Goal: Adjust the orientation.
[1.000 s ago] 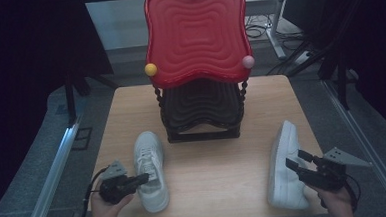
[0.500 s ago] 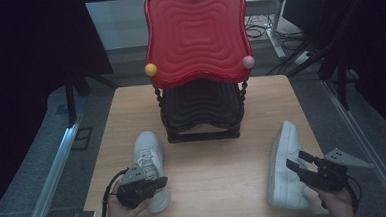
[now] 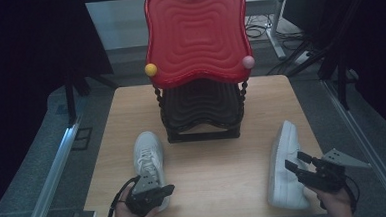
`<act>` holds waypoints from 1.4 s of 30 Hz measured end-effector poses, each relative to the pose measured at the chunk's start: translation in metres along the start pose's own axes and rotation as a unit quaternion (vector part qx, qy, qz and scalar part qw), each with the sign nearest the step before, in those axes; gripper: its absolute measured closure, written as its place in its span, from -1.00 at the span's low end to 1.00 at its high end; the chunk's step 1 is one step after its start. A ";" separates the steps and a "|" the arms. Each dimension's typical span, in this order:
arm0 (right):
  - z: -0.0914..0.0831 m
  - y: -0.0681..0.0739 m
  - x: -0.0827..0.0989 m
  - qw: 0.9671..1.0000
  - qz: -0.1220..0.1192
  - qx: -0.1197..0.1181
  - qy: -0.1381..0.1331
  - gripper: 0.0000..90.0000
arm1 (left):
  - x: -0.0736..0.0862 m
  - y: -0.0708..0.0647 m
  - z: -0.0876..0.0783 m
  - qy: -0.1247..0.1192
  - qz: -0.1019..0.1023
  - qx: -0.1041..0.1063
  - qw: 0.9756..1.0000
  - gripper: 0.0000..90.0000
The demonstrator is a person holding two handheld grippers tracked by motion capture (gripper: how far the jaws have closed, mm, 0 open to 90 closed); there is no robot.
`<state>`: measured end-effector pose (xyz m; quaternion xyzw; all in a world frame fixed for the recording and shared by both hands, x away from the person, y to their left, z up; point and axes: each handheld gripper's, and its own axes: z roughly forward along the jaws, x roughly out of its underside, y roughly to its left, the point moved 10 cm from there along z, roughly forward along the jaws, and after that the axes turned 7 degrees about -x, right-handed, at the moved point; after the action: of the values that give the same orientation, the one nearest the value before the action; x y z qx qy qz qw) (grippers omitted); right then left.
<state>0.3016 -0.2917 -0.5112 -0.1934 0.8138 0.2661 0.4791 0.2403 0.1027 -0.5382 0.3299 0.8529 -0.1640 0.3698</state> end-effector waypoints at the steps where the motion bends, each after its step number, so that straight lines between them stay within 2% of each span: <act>1: 0.000 0.000 0.000 1.000 0.000 0.000 0.000 -0.19 | 0.001 0.001 -0.001 0.001 0.003 -0.009 1.000 1.00; 4: 0.000 0.001 0.001 1.000 -0.001 -0.001 0.002 -0.19 | 0.003 0.003 -0.003 0.006 0.008 -0.016 1.000 1.00; 10: 0.000 0.001 0.001 1.000 -0.001 -0.001 0.001 -0.19 | 0.011 0.013 -0.012 0.005 -0.002 -0.021 1.000 1.00; 16: -0.001 0.001 0.001 1.000 0.000 -0.001 0.001 -0.19 | 0.025 0.036 -0.027 0.007 -0.025 -0.039 0.999 1.00; 24: 0.002 0.001 0.003 1.000 0.000 -0.001 0.005 -0.19 | 0.038 0.060 -0.039 -0.001 -0.063 -0.046 0.997 1.00; 27: 0.001 0.001 0.003 1.000 0.001 -0.001 0.004 -0.19 | 0.040 0.066 -0.041 -0.003 -0.071 -0.047 0.996 1.00; 31: -0.001 -0.001 0.002 1.000 0.001 0.000 0.002 -0.19 | 0.043 0.077 -0.045 -0.003 -0.081 -0.062 0.995 1.00; 34: 0.000 -0.001 0.002 1.000 0.002 0.001 0.001 -0.19 | 0.044 0.079 -0.047 -0.005 -0.082 -0.069 0.994 1.00; 37: 0.001 0.001 0.003 1.000 0.005 -0.004 0.004 -0.19 | 0.040 0.075 -0.048 -0.017 -0.074 -0.069 0.995 0.90; 40: 0.003 0.005 0.001 1.000 0.003 -0.014 0.002 -0.19 | 0.030 0.074 -0.054 -0.047 -0.080 -0.058 0.994 0.74; 42: 0.004 0.008 0.000 1.000 0.000 -0.017 0.001 -0.19 | 0.022 0.075 -0.059 -0.072 -0.083 -0.052 0.993 0.58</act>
<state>0.2998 -0.2834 -0.5113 -0.2020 0.8095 0.2793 0.4752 0.2492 0.1981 -0.5175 0.2253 0.8558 -0.1735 0.4321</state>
